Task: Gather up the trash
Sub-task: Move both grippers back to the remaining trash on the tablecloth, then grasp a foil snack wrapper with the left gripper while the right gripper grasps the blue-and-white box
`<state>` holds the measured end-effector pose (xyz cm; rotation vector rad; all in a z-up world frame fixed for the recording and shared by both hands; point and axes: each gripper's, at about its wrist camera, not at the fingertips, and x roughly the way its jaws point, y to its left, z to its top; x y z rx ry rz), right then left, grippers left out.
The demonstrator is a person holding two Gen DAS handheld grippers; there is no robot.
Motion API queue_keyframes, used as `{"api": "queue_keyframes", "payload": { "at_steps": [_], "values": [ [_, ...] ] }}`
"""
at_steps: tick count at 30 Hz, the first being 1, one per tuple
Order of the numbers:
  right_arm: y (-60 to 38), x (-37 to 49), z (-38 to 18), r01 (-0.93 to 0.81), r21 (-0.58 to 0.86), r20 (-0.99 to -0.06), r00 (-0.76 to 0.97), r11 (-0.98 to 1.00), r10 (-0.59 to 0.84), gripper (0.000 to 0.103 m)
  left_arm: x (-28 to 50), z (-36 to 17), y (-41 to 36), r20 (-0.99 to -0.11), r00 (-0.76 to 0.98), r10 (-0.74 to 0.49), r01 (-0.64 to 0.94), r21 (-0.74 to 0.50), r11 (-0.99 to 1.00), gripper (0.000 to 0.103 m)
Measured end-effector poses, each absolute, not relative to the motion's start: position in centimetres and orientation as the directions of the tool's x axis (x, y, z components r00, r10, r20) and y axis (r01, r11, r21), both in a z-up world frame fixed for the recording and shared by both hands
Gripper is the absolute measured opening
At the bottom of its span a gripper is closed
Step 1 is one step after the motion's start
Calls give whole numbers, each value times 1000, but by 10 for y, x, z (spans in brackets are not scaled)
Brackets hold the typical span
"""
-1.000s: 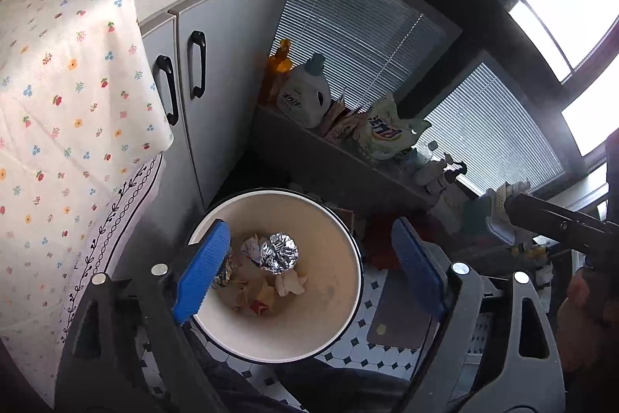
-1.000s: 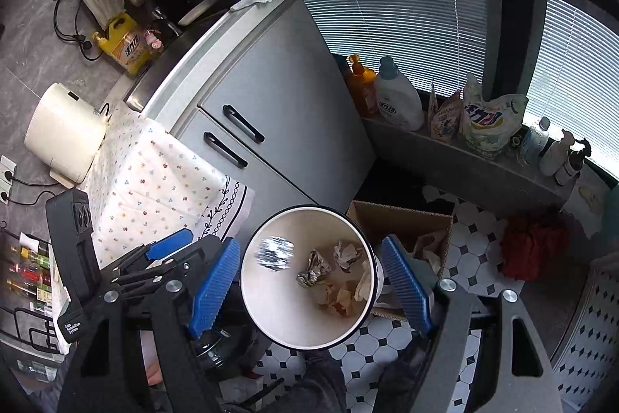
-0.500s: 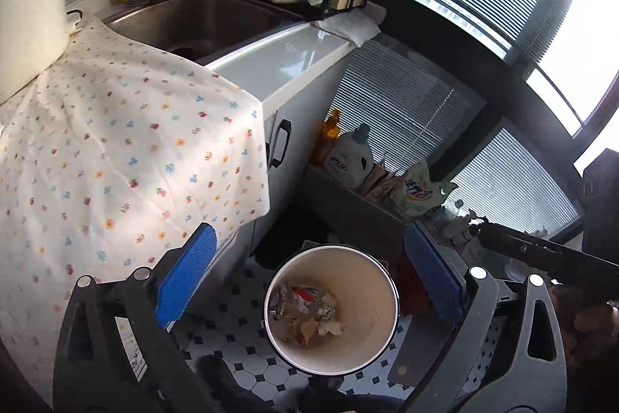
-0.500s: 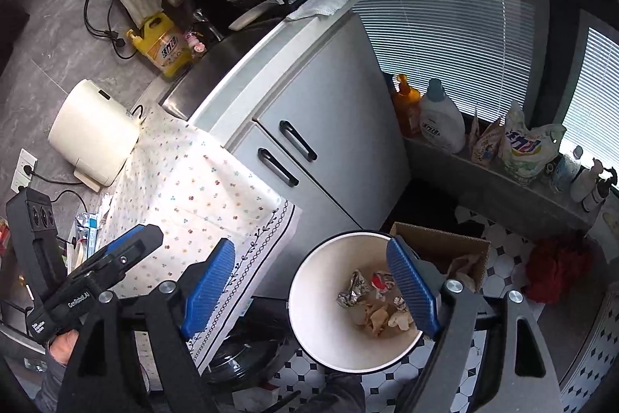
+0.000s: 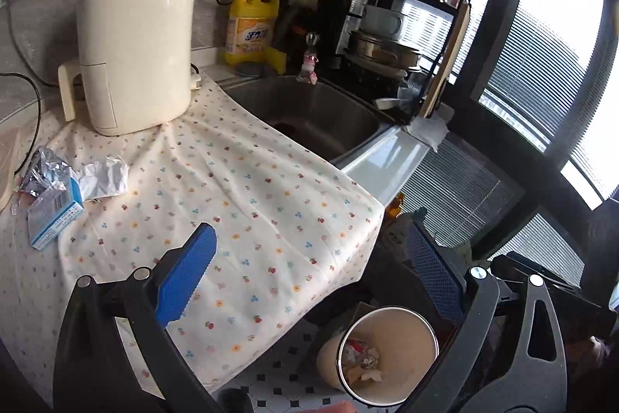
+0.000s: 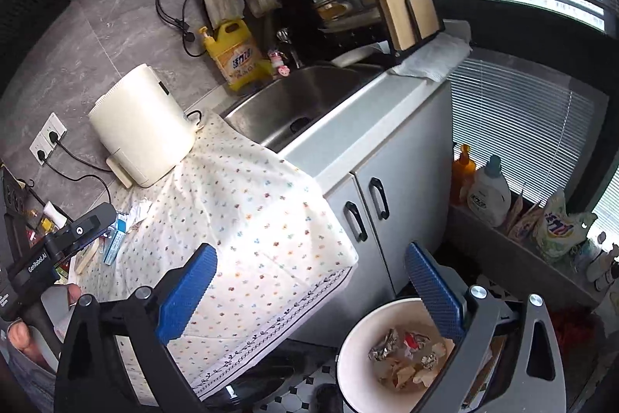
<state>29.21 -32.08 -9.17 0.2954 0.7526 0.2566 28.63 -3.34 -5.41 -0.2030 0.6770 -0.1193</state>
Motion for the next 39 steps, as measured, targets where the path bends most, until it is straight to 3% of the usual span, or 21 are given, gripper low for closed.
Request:
{"api": "queue_keyframes", "payload": {
  "at_steps": [7, 13, 27, 34, 37, 39],
  "values": [
    [-271, 299, -79, -166, 307, -604, 727, 937, 326, 95, 278, -24, 3, -571, 819, -61, -20, -134, 991, 97],
    [-215, 301, -67, -273, 241, -576, 732, 931, 363, 95, 262, -22, 53, -534, 836, -125, -14, -249, 969, 97],
    [-62, 328, -86, -473, 274, -597, 599, 837, 534, 95, 220, -46, 214, -521, 854, 5, -192, -306, 932, 97],
    [-1, 350, -104, -482, 390, -632, 479, 784, 609, 95, 221, -61, 270, -567, 823, 28, -225, -281, 933, 96],
    [24, 356, -113, -480, 423, -648, 432, 769, 627, 94, 228, -68, 281, -582, 813, 23, -214, -263, 941, 80],
    [40, 361, -121, -474, 456, -657, 391, 753, 644, 87, 234, -74, 289, -591, 807, 12, -215, -274, 938, 60]
  ]
}}
